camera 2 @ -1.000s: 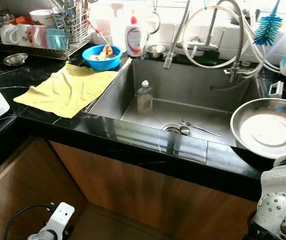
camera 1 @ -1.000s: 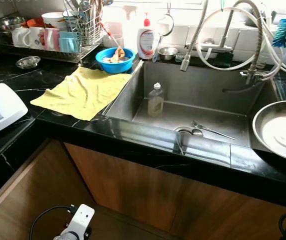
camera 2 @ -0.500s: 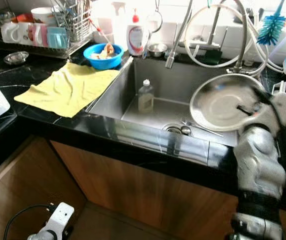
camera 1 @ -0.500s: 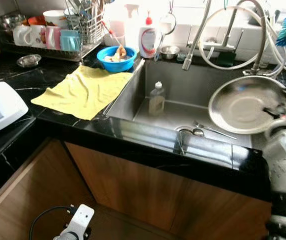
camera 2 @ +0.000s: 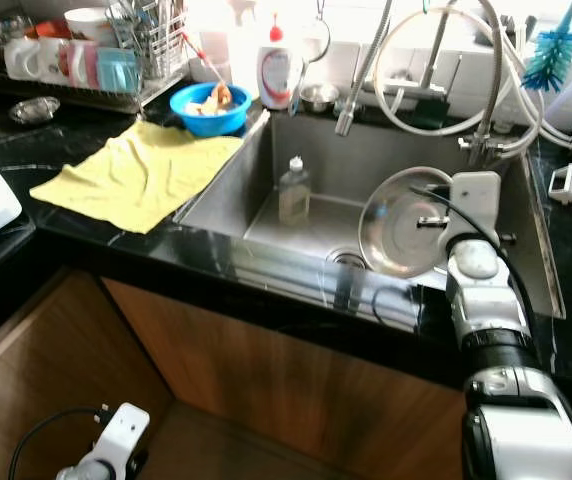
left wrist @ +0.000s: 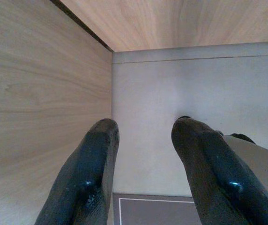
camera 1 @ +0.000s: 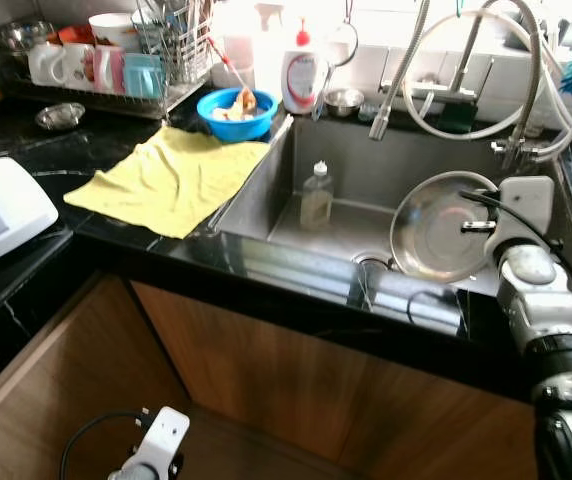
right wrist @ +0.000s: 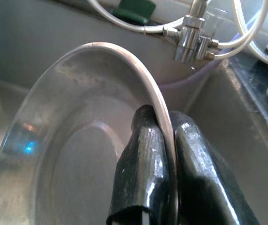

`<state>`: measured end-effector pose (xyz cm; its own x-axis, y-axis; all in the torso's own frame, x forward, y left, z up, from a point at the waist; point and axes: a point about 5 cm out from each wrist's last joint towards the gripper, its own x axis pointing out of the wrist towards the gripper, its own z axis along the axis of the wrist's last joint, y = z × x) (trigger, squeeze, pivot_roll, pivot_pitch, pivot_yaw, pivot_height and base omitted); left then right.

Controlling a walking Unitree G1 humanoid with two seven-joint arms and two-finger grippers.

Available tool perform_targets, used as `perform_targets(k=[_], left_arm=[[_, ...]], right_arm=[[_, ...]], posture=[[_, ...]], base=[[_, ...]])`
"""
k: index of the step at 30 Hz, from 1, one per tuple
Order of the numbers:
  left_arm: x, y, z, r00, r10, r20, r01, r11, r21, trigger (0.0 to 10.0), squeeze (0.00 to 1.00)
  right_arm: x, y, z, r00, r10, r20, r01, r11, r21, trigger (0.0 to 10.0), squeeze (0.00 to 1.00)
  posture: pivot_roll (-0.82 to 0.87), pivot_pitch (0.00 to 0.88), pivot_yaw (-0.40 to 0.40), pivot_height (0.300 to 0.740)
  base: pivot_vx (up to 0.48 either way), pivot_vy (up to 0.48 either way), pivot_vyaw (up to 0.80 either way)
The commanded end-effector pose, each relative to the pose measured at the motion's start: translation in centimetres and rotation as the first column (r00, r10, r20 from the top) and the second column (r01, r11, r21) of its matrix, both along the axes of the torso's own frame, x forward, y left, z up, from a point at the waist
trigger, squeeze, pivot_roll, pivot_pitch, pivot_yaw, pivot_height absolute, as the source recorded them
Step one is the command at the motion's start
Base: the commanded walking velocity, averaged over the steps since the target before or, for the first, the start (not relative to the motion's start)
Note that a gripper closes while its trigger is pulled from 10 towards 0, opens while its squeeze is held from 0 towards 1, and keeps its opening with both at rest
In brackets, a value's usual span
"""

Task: Kitchen organization

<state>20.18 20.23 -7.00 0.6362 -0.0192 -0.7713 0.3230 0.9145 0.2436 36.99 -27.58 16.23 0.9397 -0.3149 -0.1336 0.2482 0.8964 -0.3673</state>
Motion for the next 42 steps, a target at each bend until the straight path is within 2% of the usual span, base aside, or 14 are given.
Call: perform_targets(k=[1, 6, 11, 17, 18, 19, 35, 38, 42], left_arm=[[0.0, 0.2, 0.0, 1.0, -0.004, 0.001, 0.004, 1.0, 0.009, 10.0, 0.0], [0.0, 0.2, 0.0, 1.0, -0.004, 0.003, 0.004, 1.0, 0.009, 10.0, 0.0], [0.0, 0.2, 0.1, 1.0, -0.007, 0.003, 0.007, 1.0, 0.012, 10.0, 0.0], [0.0, 0.3, 0.1, 1.0, -0.006, 0.003, 0.006, 1.0, 0.013, 10.0, 0.0], [0.0, 0.3, 0.1, 1.0, -0.006, 0.003, 0.006, 1.0, 0.013, 10.0, 0.0], [0.0, 0.3, 0.0, 1.0, -0.006, 0.002, 0.006, 1.0, 0.013, 10.0, 0.0], [-0.1, 0.3, 0.0, 1.0, -0.007, -0.002, 0.007, 1.0, 0.015, 10.0, 0.0], [-0.1, 0.3, 0.0, 1.0, -0.008, -0.002, 0.008, 1.0, 0.015, 10.0, 0.0], [-0.1, 0.3, 0.0, 1.0, -0.008, -0.001, 0.008, 1.0, 0.015, 10.0, 0.0]], right_arm=[[0.2, -0.4, 0.5, 1.0, -0.001, 0.008, 0.001, 1.0, -0.018, 10.0, 0.0], [0.2, -0.7, -0.4, 0.999, 0.008, -0.036, -0.009, 1.0, -0.016, 10.0, 0.0], [0.0, 0.2, -2.2, 0.993, 0.074, -0.091, -0.075, 0.997, -0.015, 10.0, 0.0], [0.1, 0.5, -2.4, 0.991, 0.093, -0.095, -0.094, 0.996, 0.001, 10.0, 0.0], [0.1, 0.5, -2.4, 0.991, 0.095, -0.094, -0.095, 0.995, 0.001, 10.0, 0.19], [0.2, 0.6, -2.4, 0.991, 0.1, -0.086, -0.1, 0.995, 0.006, 10.0, 1.0], [0.4, 1.3, -2.4, 0.991, 0.115, -0.063, -0.114, 0.993, 0.029, 10.0, 1.0], [0.4, 1.4, -2.4, 0.993, 0.106, -0.044, -0.101, 0.989, 0.106, 10.0, 1.0], [0.5, 1.4, -2.4, 0.995, 0.095, -0.032, -0.089, 0.984, 0.154, 10.0, 1.0]], posture=[[-0.03, 0.0, -0.006, 0.74], [-0.03, 0.0, -0.004, 0.74], [-0.03, 0.0, 0.001, 0.74], [-0.03, 0.0, 0.0, 0.74], [-0.03, 0.0, 0.0, 0.74], [-0.03, 0.0, 0.0, 0.74], [-0.03, 0.0, 0.003, 0.74], [-0.03, 0.0, 0.002, 0.74], [-0.02, 0.0, 0.002, 0.74]], base=[[0.0, 0.0, 0.0], [0.0, 0.0, 0.0], [0.0, 0.0, 0.0], [0.0, 0.0, 0.0], [0.0, 0.0, 0.0], [0.0, 0.0, 0.0], [0.0, 0.0, 0.0], [0.0, 0.0, 0.0], [0.0, 0.0, 0.0]])
